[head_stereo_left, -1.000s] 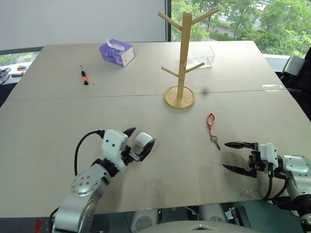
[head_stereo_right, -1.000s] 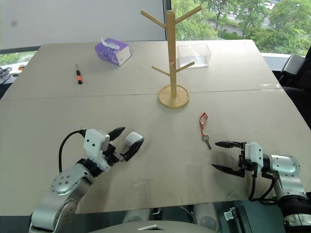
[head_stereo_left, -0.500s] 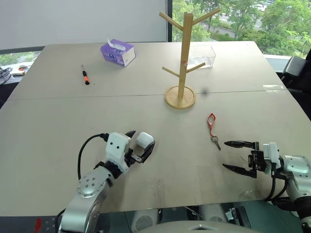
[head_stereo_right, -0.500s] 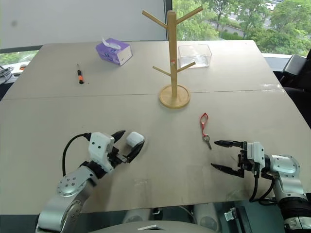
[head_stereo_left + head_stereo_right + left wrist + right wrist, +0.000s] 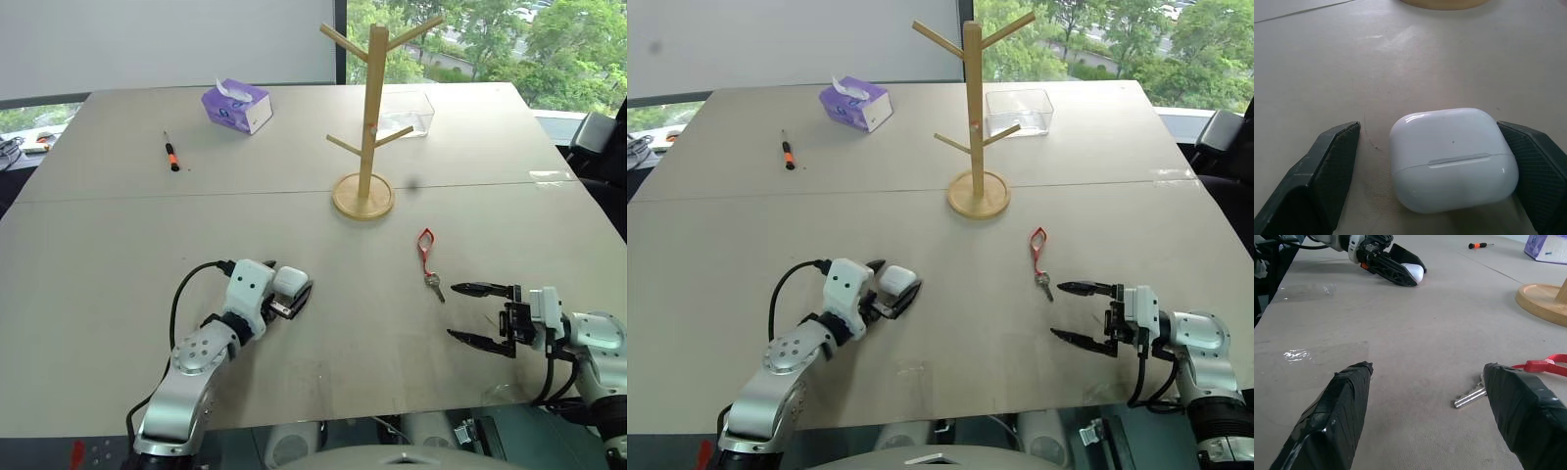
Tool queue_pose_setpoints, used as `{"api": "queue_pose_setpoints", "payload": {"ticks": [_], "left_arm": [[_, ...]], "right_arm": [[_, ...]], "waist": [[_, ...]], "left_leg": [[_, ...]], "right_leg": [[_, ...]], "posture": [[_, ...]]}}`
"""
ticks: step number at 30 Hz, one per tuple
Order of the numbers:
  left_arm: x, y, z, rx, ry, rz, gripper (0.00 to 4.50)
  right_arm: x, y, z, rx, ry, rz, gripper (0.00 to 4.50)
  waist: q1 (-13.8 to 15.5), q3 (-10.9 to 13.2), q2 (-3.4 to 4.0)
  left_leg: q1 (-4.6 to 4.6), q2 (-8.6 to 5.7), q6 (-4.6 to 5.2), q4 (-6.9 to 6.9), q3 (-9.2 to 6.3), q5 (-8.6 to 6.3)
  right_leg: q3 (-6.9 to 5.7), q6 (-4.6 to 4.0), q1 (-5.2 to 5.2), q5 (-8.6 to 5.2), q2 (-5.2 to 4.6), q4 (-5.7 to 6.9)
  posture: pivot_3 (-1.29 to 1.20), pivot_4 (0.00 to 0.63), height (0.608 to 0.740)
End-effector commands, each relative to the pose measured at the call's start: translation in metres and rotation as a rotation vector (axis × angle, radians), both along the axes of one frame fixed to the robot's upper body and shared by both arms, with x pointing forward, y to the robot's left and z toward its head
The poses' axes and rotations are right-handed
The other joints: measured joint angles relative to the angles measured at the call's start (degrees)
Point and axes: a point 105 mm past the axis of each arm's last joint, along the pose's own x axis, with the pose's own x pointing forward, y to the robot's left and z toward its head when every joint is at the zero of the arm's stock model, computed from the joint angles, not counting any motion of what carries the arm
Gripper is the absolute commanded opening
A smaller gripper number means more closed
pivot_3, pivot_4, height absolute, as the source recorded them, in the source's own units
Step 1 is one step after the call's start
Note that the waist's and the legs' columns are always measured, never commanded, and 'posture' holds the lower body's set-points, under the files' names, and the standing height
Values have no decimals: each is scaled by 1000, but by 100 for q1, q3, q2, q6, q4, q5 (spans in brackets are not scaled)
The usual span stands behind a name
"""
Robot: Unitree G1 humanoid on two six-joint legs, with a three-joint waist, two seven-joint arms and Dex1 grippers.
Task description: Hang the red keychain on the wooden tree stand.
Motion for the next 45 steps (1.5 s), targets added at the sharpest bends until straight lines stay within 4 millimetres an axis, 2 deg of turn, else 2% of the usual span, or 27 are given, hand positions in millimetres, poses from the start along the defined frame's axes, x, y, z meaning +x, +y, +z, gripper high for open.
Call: {"api": "queue_pose_setpoints", "payload": {"ticks": [1, 2, 4, 5, 11, 13, 15, 18, 20, 26, 29, 32, 37, 39, 42, 45], "left_arm": [[-2, -5, 0, 10, -2, -27, 4004], [-3, -6, 0, 7, -2, -32, 3791], [-3, -8, 0, 1, -3, -37, 2899], [-4, -7, 0, -2, -3, -35, 2687], [-3, -4, -2, -19, 14, 3, 2643], [2, 2, 3, -46, -8, 57, 2643], [18, 26, 18, -97, -72, 209, 2643], [44, 92, 44, -124, -184, 555, 2643], [52, 135, 53, -146, -220, 769, 2643], [61, 226, 62, -126, -243, 1130, 2643], [60, 258, 56, -134, -216, 1254, 2643], [58, 272, 47, -158, -194, 1314, 2643], [62, 275, 44, -173, -202, 1316, 2643], [64, 273, 45, -184, -215, 1301, 3676], [68, 269, 50, -178, -240, 1276, 4431], [69, 267, 54, -166, -257, 1248, 4431]], "right_arm": [[0, 0, 10, 5, -52, 2, 3929], [0, 0, 10, 5, -53, 1, 3929], [0, 0, 10, 4, -54, 0, 3929], [1, 0, 11, 4, -54, -1, 3929], [2, 0, 11, 2, -55, -4, 3929], [3, 0, 11, 4, -62, -8, 3929], [5, 1, 13, 11, -77, -16, 3929], [9, 5, 22, 25, -117, -16, 3929], [13, 9, 31, 41, -147, -18, 3929], [24, 21, 50, 80, -192, -44, 3929], [29, 23, 55, 91, -197, -73, 3929], [30, 24, 57, 92, -203, -87, 3929], [32, 20, 59, 90, -207, -118, 3929], [32, 20, 59, 90, -208, -124, 3929], [33, 19, 60, 97, -207, -134, 3929], [35, 18, 60, 104, -198, -152, 3929]], "waist": [[0, 0, 0], [1, 0, 0], [1, -1, 2], [1, -2, 2], [1, -2, 4], [1, -3, 4], [2, -2, 3], [2, -1, 1], [-2, 0, -2], [-6, 1, -5], [0, -1, -21], [6, -2, -23], [1, -3, -25], [-6, -3, -25], [-6, -3, -25], [-5, -3, -26]], "left_leg": [[0, 0, 0, 0, 1, 0], [1, 0, 0, 0, 2, 0], [2, 1, 0, 0, 2, 0], [3, 1, 0, 0, 2, 0], [4, 1, 0, 0, 4, 0], [4, 1, 0, 0, 4, 0], [6, 1, 0, 0, 4, 0], [4, -1, 1, 4, -3, 1], [5, -2, 0, 6, -4, 1], [-1, -9, -1, 5, -2, 1], [-13, -10, -1, 9, -8, 1], [-14, -7, -2, 10, -15, 1], [-14, -9, -3, 12, -18, 2], [-12, -7, -4, 11, -16, 3], [-12, -7, -5, 11, -15, 4], [-13, -7, -6, 11, -12, 4]], "right_leg": [[1, 0, 0, 0, 0, 0], [1, 0, 0, 0, 0, 0], [2, 0, 0, 0, 0, 0], [3, 0, 1, 0, 0, 1], [5, 0, 1, 0, -1, 1], [5, 0, 1, 0, 0, 1], [6, 0, 1, 0, 0, 3], [0, 1, 1, 1, 7, 9], [-2, 9, 1, 6, 13, 14], [-2, 24, 3, 15, 7, 8], [-23, 24, 3, 16, 6, 5], [-30, 25, 5, 16, -6, 4], [-33, 25, 7, 17, -16, 8], [-33, 25, 7, 17, -14, 12], [-33, 25, 6, 17, -13, 12], [-32, 25, 7, 17, -14, 12]], "posture": [[0, 150, 740], [0, 150, 740], [0, 150, 740], [0, 150, 740], [0, 150, 740], [0, 150, 740], [0, 150, 740], [0, 150, 740], [0, 150, 740], [0, 150, 740], [0, 150, 740], [0, 150, 740], [0, 150, 740], [0, 150, 740], [0, 150, 740], [0, 150, 740]]}}
